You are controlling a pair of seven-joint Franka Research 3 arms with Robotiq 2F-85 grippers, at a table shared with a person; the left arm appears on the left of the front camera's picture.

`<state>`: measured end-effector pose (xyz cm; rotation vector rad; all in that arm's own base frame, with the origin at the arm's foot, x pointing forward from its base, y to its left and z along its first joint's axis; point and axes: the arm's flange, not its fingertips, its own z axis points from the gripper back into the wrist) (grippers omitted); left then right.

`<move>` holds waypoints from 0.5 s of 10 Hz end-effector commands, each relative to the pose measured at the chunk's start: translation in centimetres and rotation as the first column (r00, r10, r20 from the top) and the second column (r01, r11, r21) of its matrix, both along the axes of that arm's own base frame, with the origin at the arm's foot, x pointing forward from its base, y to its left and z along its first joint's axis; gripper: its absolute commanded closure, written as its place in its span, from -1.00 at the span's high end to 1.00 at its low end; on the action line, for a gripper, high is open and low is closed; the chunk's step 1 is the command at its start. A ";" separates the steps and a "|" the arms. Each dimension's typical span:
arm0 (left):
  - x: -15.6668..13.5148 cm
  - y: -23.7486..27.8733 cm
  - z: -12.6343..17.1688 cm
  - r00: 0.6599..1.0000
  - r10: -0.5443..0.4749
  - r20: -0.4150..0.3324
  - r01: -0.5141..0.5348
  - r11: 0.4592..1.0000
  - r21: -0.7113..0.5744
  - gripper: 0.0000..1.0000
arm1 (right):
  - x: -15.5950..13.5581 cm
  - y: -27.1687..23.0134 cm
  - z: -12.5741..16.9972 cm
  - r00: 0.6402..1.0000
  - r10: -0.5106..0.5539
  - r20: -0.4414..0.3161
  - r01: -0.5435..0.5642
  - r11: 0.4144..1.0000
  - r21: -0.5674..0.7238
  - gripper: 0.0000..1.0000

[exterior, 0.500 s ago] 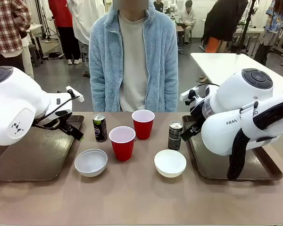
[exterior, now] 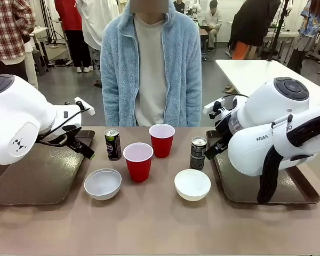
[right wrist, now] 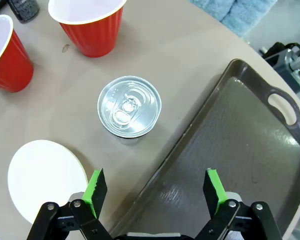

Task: Prepare tableware on both trays.
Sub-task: Pick up a Picnic Bowl from the table and place it on a Handle tray.

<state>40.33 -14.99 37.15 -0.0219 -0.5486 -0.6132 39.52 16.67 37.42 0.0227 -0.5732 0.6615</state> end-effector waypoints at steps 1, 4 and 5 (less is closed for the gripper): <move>0.0 0.0 0.0 1.000 0.000 0.000 0.000 1.000 0.000 1.00 | 0.0 0.0 0.0 1.000 0.000 0.000 0.000 1.000 0.000 1.00; 0.0 0.0 0.0 1.000 0.000 0.000 0.000 1.000 0.000 1.00 | 0.0 0.0 0.0 1.000 0.000 0.000 0.000 1.000 0.000 1.00; 0.0 0.0 0.0 1.000 0.000 0.000 0.000 1.000 0.000 1.00 | 0.0 0.0 0.0 1.000 0.000 0.000 0.000 1.000 0.000 1.00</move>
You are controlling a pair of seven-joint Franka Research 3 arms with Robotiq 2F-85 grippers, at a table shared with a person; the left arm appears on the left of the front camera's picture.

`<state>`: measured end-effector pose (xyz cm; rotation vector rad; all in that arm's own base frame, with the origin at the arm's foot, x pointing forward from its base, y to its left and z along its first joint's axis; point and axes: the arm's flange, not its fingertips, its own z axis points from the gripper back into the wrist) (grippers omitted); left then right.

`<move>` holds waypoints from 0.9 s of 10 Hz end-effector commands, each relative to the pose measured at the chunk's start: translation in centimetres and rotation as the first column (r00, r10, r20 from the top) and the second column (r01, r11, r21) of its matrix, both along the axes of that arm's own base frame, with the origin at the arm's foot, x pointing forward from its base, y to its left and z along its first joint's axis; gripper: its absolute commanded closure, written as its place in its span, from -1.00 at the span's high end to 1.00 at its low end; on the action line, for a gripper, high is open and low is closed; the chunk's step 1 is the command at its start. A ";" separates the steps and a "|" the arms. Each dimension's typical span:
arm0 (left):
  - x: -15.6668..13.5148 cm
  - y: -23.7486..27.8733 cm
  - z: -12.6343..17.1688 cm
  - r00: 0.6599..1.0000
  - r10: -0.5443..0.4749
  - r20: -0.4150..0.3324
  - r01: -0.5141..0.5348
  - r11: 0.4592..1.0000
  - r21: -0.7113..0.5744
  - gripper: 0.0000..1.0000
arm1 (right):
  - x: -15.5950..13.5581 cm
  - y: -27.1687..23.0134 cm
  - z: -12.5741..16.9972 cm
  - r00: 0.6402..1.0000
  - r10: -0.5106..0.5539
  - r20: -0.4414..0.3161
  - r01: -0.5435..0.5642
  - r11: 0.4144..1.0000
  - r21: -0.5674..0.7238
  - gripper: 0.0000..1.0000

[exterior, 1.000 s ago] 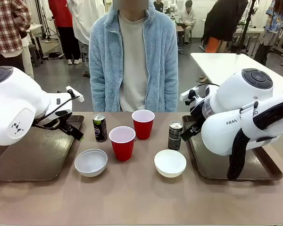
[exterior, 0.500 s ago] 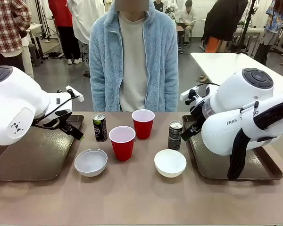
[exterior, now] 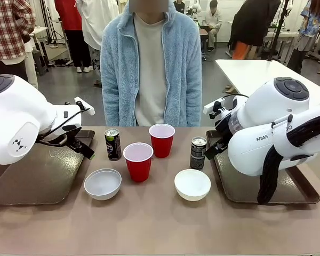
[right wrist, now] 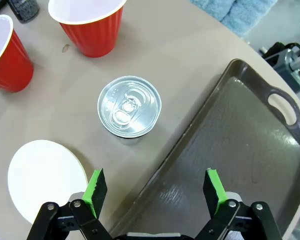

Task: Prepare tableware on both trays.
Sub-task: Pick up a Picnic Bowl from the table and place it on a Handle tray.

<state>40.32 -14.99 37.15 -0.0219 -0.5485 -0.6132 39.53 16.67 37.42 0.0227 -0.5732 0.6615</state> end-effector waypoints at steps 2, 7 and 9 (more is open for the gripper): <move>0.0 0.0 0.0 1.000 0.000 0.000 0.000 1.000 0.000 1.00 | 0.0 0.0 0.0 1.000 0.000 0.000 0.000 1.000 0.000 1.00; -6.2 1.8 4.5 0.986 -0.029 -0.164 0.039 0.998 0.054 1.00 | -6.9 -1.6 2.9 0.988 0.002 -0.152 -0.005 1.000 -0.023 1.00; -12.2 4.3 5.9 0.951 -0.070 -0.302 0.095 0.993 0.071 1.00 | -14.2 -3.7 4.2 0.962 -0.082 -0.260 0.067 0.996 -0.066 1.00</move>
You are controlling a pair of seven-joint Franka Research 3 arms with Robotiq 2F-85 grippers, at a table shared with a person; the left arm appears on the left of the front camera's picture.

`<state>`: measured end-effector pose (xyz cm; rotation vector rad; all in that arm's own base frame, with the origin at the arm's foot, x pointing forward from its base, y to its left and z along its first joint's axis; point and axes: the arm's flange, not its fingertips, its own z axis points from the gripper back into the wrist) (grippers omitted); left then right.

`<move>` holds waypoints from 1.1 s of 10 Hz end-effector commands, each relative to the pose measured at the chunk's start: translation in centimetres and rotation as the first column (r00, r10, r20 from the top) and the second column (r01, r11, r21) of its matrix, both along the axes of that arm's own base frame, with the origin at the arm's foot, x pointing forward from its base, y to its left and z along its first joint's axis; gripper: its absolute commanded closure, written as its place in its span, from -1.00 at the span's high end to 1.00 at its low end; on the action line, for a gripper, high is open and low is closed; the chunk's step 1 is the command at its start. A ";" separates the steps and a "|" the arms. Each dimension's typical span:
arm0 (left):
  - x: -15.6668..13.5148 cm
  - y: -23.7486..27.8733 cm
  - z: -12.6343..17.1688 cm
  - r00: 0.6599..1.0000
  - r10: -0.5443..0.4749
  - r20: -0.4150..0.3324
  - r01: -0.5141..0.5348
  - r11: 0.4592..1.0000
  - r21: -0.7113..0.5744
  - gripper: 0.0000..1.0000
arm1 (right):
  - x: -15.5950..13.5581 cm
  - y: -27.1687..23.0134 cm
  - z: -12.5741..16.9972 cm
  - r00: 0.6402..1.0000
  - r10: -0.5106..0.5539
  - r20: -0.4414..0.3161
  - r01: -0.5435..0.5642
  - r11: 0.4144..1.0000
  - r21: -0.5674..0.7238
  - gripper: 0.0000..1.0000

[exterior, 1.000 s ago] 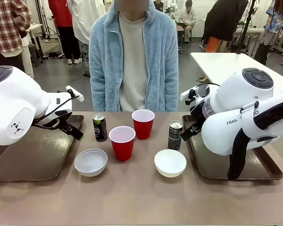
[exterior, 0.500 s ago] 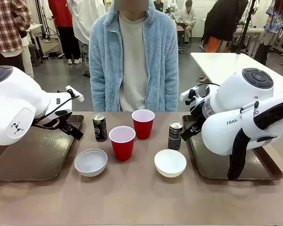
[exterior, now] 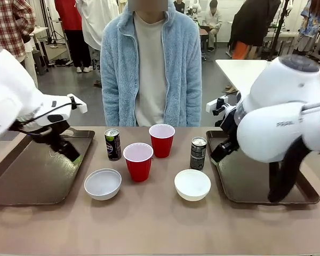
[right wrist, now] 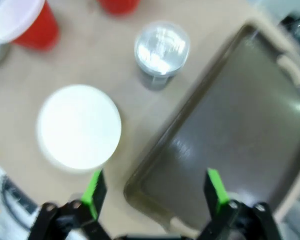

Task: Prepare tableware on both trays.
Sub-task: Pick up a Picnic Bowl from the table and place it on a Handle tray.

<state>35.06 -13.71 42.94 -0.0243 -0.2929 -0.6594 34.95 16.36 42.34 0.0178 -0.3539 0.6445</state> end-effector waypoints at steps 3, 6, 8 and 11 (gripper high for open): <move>-10.4 3.1 -0.9 0.991 0.013 -0.136 -0.019 0.999 -0.043 1.00 | -15.3 -5.7 -2.8 0.951 -0.234 -0.204 0.226 0.972 -0.060 1.00; -4.2 0.9 2.9 0.990 -0.033 -0.137 0.031 0.999 -0.012 1.00 | -7.1 -1.9 4.2 0.960 -0.195 -0.199 0.181 0.980 -0.085 1.00; -4.5 2.9 4.1 0.973 -0.089 -0.211 0.045 0.978 -0.205 1.00 | -2.8 -5.7 3.7 0.954 -0.058 -0.293 0.150 0.940 0.305 1.00; -1.2 12.7 3.8 0.948 -0.174 -0.266 -0.074 0.693 -0.717 1.00 | -1.5 -15.9 3.7 0.933 -0.008 -0.359 0.281 0.641 0.715 1.00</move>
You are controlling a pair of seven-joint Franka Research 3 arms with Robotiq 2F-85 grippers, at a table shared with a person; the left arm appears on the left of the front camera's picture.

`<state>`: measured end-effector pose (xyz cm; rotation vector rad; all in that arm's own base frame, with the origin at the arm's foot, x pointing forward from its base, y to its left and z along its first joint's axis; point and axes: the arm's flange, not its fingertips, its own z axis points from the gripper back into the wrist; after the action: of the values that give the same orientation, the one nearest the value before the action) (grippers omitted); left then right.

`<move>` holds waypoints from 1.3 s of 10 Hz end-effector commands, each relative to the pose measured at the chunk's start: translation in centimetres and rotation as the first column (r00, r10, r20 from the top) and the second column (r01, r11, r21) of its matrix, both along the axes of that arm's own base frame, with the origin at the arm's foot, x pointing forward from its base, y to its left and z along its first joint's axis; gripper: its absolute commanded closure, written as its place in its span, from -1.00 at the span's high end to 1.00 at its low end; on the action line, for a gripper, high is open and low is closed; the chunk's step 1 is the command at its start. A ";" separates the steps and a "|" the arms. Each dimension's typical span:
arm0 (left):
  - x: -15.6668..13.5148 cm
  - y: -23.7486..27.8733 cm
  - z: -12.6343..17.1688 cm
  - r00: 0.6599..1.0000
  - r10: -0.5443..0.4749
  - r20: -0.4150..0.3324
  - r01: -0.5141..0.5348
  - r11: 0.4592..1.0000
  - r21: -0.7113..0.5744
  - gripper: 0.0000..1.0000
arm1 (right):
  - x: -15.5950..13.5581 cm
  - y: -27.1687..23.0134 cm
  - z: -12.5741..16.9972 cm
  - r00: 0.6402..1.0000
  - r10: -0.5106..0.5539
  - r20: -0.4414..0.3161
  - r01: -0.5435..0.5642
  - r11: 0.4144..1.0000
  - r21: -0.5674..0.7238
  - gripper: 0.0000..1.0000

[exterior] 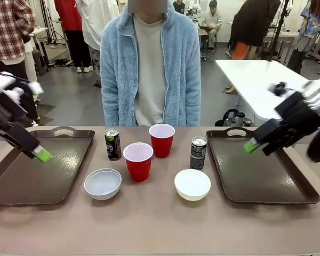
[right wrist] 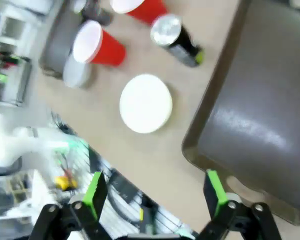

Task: Prepare tableware on both trays.
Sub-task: Pick up a Picnic Bowl from the table and place it on a Handle tray.

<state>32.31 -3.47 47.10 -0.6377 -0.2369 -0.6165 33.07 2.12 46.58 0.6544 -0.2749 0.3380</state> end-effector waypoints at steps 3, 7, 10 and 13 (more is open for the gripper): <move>1.6 10.2 -1.3 0.979 0.140 -0.148 -0.193 0.870 -0.454 1.00 | -1.3 -8.1 -1.7 0.988 -0.133 -0.085 0.155 0.908 0.389 1.00; -1.4 15.1 -2.3 0.937 0.295 -0.186 -0.349 0.795 -0.497 1.00 | -4.5 -12.4 -2.2 0.969 -0.226 -0.103 0.248 0.860 0.447 1.00; -1.1 13.6 -1.2 0.946 0.283 -0.160 -0.325 0.856 -0.402 1.00 | -3.9 -13.9 -1.5 0.964 -0.238 -0.123 0.268 0.860 0.435 1.00; -1.2 15.7 -2.1 0.931 0.302 -0.206 -0.364 0.810 -0.460 1.00 | -3.9 -13.9 -1.5 0.964 -0.238 -0.123 0.268 0.860 0.435 1.00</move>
<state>31.29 11.65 45.12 -1.0717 -0.3717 -0.1682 28.79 -11.79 45.13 1.0443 -0.3621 -0.0153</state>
